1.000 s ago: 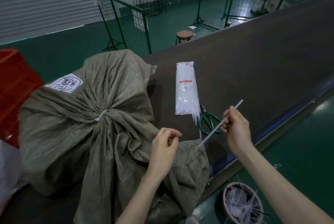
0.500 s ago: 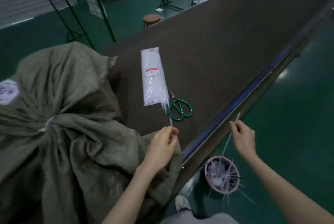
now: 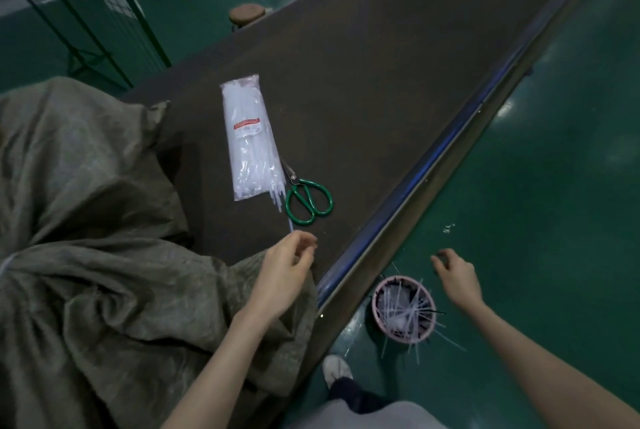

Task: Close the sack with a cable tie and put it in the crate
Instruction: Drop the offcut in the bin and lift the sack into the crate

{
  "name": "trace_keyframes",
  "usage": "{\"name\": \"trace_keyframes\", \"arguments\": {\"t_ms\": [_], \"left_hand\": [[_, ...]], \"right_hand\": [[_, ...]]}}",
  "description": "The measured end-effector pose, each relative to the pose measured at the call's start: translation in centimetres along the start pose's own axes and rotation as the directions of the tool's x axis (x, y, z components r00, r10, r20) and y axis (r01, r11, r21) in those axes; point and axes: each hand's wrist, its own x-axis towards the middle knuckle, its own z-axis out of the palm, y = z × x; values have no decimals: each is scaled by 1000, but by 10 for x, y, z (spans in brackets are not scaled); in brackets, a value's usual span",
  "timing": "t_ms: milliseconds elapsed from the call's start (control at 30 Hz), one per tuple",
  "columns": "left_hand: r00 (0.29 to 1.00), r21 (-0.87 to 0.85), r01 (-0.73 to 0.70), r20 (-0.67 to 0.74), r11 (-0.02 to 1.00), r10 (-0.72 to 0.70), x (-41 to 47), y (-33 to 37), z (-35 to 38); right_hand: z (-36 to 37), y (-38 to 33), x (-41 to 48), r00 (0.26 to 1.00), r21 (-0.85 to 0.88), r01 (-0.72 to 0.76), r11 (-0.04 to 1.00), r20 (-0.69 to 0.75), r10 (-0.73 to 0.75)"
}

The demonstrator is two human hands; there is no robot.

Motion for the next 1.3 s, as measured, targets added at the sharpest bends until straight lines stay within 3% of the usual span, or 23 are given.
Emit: {"name": "trace_keyframes", "arguments": {"t_ms": [300, 667, 900, 1000, 1300], "left_hand": [[998, -29, -18, -68, 999, 16, 2, -3, -12], [939, -125, -94, -342, 988, 46, -26, -17, -74], [826, -379, -211, -561, 901, -43, -68, -16, -128], [753, -325, -216, -656, 921, -54, -86, -27, -150], [534, -150, -40, -839, 988, -105, -145, -75, -209]], "right_hand": [[1, -62, -6, 988, 260, 150, 954, -82, -133], [18, -171, -59, 894, 540, 413, 733, -90, -438], [54, -242, -107, 797, 653, 452, 608, 10, -604], [70, -269, -126, 747, 672, 457, 583, 67, -662], [114, -339, -172, 583, 701, 491, 518, 177, -793]]}}
